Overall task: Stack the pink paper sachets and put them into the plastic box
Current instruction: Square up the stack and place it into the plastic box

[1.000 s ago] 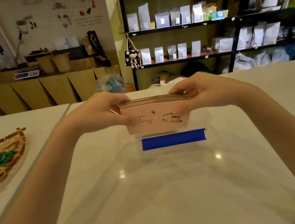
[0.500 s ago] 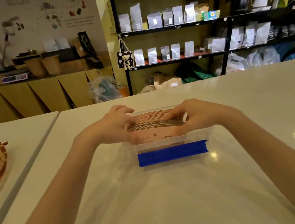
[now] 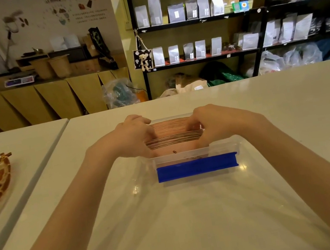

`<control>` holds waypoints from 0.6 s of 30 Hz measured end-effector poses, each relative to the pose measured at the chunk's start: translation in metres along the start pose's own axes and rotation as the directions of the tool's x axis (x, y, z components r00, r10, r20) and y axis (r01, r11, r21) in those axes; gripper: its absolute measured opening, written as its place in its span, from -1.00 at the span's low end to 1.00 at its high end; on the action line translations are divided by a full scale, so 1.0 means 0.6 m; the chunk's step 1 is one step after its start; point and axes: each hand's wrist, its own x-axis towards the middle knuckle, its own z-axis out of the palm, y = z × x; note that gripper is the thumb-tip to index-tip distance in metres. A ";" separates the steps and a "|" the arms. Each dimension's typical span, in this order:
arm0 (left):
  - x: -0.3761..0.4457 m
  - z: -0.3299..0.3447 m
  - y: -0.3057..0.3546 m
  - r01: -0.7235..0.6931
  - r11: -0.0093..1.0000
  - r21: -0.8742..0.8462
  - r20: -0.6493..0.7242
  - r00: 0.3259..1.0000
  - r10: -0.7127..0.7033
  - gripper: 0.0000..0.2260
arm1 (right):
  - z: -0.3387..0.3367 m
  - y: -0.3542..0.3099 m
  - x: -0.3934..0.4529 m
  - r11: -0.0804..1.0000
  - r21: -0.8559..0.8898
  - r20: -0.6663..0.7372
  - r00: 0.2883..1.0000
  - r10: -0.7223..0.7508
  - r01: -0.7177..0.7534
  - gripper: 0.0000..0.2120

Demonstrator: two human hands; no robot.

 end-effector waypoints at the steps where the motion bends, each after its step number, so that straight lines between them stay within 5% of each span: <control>1: -0.001 -0.001 -0.002 -0.003 1.000 -0.022 -0.014 1.000 0.003 -0.55 | 0.001 0.000 0.001 1.000 -0.001 -0.003 1.000 -0.001 0.001 -0.54; 7: -0.009 -0.014 -0.014 0.012 0.993 -0.119 -0.052 0.998 -0.018 -0.58 | -0.011 -0.002 -0.006 1.000 0.024 -0.083 0.997 0.002 0.000 -0.48; 13: -0.008 -0.012 -0.014 0.061 0.991 -0.119 -0.043 0.997 -0.066 -0.58 | -0.017 0.008 -0.008 0.988 0.063 -0.004 0.990 0.143 -0.143 -0.50; 16: -0.009 -0.013 -0.011 0.081 0.988 -0.130 -0.038 0.995 -0.087 -0.56 | -0.022 0.003 -0.004 0.908 0.341 0.070 0.969 0.235 -0.245 -0.52; 18: -0.009 -0.014 -0.009 0.082 0.988 -0.133 -0.027 0.996 -0.086 -0.56 | -0.023 -0.002 0.000 0.742 0.568 0.112 0.927 0.358 -0.356 -0.40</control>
